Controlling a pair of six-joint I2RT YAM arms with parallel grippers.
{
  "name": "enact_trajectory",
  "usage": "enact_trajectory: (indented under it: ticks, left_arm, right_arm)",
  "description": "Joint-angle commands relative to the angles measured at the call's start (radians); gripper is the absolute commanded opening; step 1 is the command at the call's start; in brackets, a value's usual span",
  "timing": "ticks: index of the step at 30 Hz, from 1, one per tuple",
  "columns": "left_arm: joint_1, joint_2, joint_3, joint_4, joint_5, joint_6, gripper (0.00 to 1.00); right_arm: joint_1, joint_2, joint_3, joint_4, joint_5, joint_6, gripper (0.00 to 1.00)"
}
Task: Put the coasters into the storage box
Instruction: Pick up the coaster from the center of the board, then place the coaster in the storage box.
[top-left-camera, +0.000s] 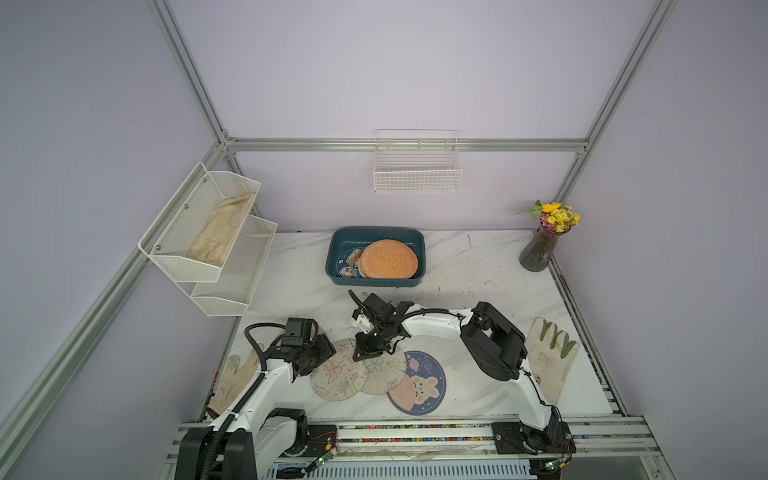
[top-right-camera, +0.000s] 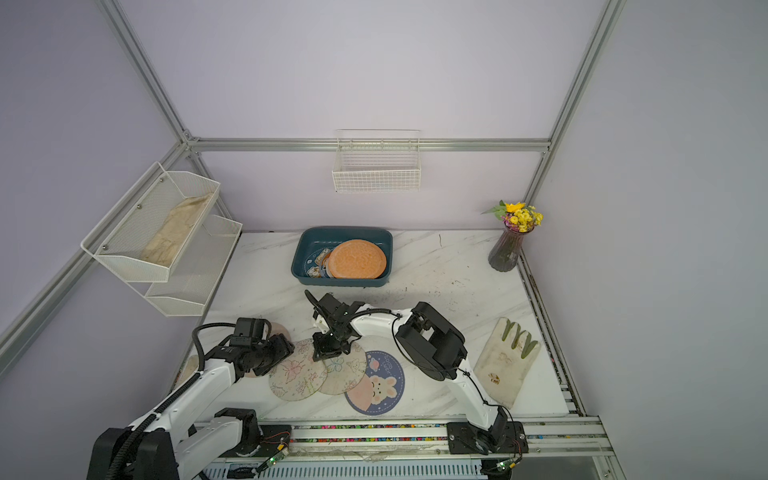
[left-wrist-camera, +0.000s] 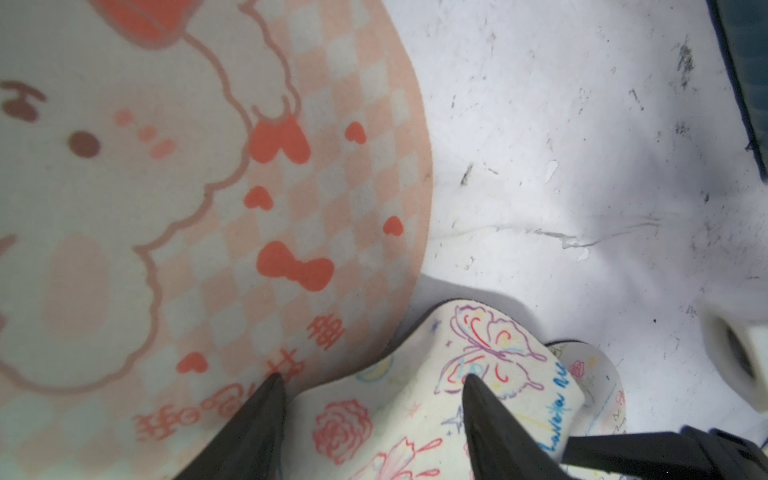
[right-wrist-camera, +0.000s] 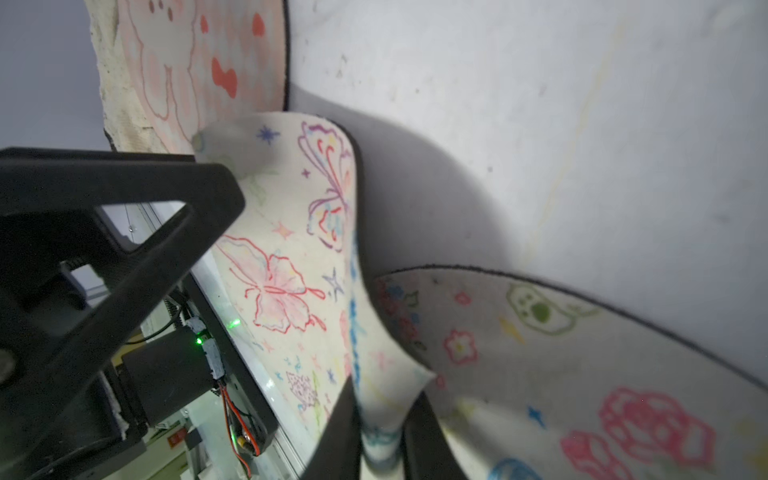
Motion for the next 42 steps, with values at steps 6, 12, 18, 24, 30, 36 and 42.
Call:
enact_trajectory:
  ticks: [6,12,18,24,30,36,42]
  left_arm:
    - [-0.002,0.007,-0.03,-0.006,0.061,0.013,0.8]
    - [-0.002,0.019,0.003,-0.001,0.069,0.016,0.91]
    - [-0.002,0.037,0.041,0.016,0.093,0.02,0.95]
    - [-0.002,0.064,0.08,0.037,0.12,0.046,0.96]
    - [-0.003,0.093,0.117,0.049,0.154,0.087,0.97]
    - [-0.011,0.109,0.139,0.05,0.17,0.127,0.97]
    - [-0.029,0.116,0.14,0.066,0.18,0.132,0.97]
  right_arm:
    - [-0.009,-0.038,-0.002,-0.019,-0.007,0.018,0.0]
    - [-0.059,-0.115,0.024,-0.088,-0.015,0.022,0.0]
    - [-0.101,-0.129,0.142,-0.214,-0.011,-0.034,0.0]
    - [-0.15,-0.093,0.311,-0.316,-0.006,-0.086,0.0]
    - [-0.212,-0.032,0.509,-0.393,-0.012,-0.128,0.0]
    - [-0.276,0.053,0.707,-0.405,-0.031,-0.137,0.0]
    - [-0.309,0.207,0.973,-0.404,-0.046,-0.138,0.0]
